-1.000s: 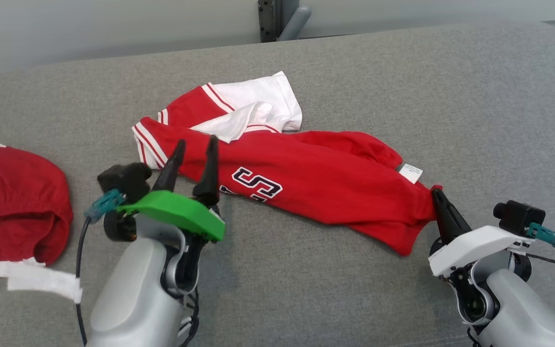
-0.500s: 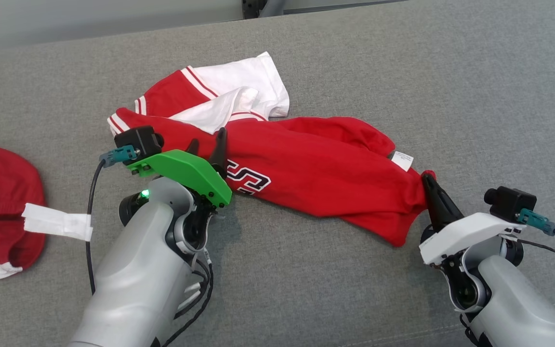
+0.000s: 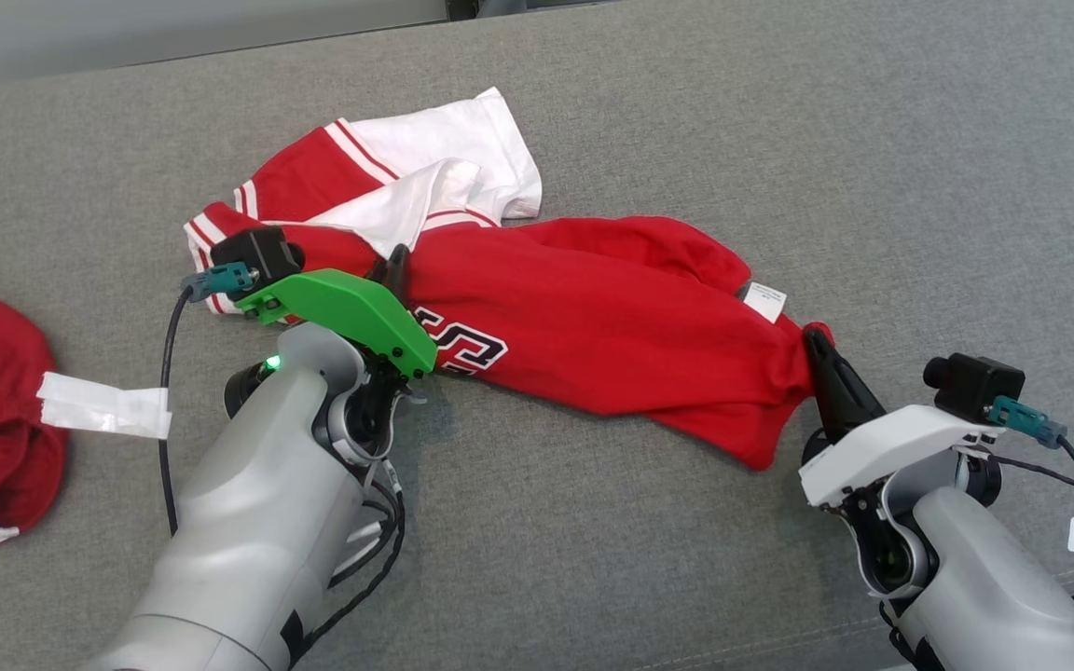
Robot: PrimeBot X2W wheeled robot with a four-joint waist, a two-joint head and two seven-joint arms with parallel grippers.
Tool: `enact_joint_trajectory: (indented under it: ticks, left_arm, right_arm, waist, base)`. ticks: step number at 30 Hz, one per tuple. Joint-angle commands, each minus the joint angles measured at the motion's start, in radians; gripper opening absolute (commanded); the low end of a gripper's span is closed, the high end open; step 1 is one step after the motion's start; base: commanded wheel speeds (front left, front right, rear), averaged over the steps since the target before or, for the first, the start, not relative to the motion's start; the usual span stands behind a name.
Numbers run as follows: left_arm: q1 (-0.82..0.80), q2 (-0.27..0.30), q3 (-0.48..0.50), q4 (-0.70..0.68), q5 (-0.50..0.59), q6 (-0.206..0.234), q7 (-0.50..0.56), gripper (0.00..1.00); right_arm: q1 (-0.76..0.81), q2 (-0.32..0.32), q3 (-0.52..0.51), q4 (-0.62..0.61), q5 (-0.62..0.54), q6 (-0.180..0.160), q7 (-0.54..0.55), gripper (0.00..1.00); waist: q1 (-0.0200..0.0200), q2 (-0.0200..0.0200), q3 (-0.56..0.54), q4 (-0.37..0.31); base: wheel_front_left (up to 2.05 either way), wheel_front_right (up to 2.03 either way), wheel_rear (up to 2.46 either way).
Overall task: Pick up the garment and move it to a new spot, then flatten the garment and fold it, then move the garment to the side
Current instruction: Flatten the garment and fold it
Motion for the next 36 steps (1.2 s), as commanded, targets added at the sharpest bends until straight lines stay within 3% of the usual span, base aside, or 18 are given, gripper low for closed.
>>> enact_joint_trajectory:
  ticks: [1, 7, 12, 17, 20, 23, 29, 36]
  left_arm:
    - [-0.016, 0.005, -0.007, 0.006, -0.011, -0.012, -0.004, 0.0]
    - [-0.031, 0.005, -0.049, 0.037, -0.055, -0.052, -0.025, 0.0]
    - [-0.075, 0.007, -0.011, 0.049, -0.114, -0.093, -0.031, 0.0]
    - [-0.159, 0.065, 0.062, 0.03, -0.185, -0.129, 0.044, 0.0]
    - [-0.229, 0.122, 0.121, -0.002, -0.246, -0.121, 0.122, 0.0]
    - [-0.241, 0.135, 0.153, -0.045, -0.298, -0.116, 0.193, 0.0]
    - [-0.045, 0.136, 0.163, -0.212, -0.383, -0.093, 0.298, 0.0]
    - [0.292, 0.144, 0.1, -0.385, -0.346, -0.078, 0.231, 0.0]
  right_arm:
    - [-0.004, -0.001, -0.002, 0.002, -0.005, 0.0, -0.004, 0.0]
    - [0.008, -0.01, -0.021, -0.002, -0.015, 0.0, -0.004, 0.0]
    - [0.002, -0.044, -0.059, -0.035, -0.051, 0.0, -0.004, 0.0]
    - [-0.046, -0.109, -0.103, -0.063, -0.095, -0.001, -0.004, 0.0]
    - [-0.105, -0.172, -0.142, -0.074, -0.128, -0.001, -0.004, 0.0]
    - [-0.142, -0.203, -0.164, -0.088, -0.145, -0.001, -0.004, 0.0]
    - [-0.101, -0.239, -0.157, -0.117, -0.157, 0.0, -0.004, 0.0]
    - [0.015, -0.242, -0.148, -0.096, -0.152, 0.0, -0.004, 0.0]
  waist:
    - [0.0, 0.0, 0.0, -0.001]
    - [0.0, 0.0, -0.024, 0.004]
    - [0.0, 0.0, -0.075, 0.015]
    - [0.0, 0.0, -0.14, 0.024]
    - [0.0, 0.0, -0.189, 0.033]
    - [0.0, 0.0, -0.214, 0.043]
    - [0.0, 0.0, -0.202, 0.066]
    - [0.0, 0.0, -0.134, 0.094]
  base:
    - [0.0, 0.0, 0.0]
    - [0.0, 0.0, 0.0]
    - [0.0, 0.0, 0.0]
    - [0.0, 0.0, 0.0]
    - [0.0, 0.0, 0.0]
    - [0.0, 0.0, 0.0]
    - [0.0, 0.0, 0.0]
    - [0.0, 0.0, 0.0]
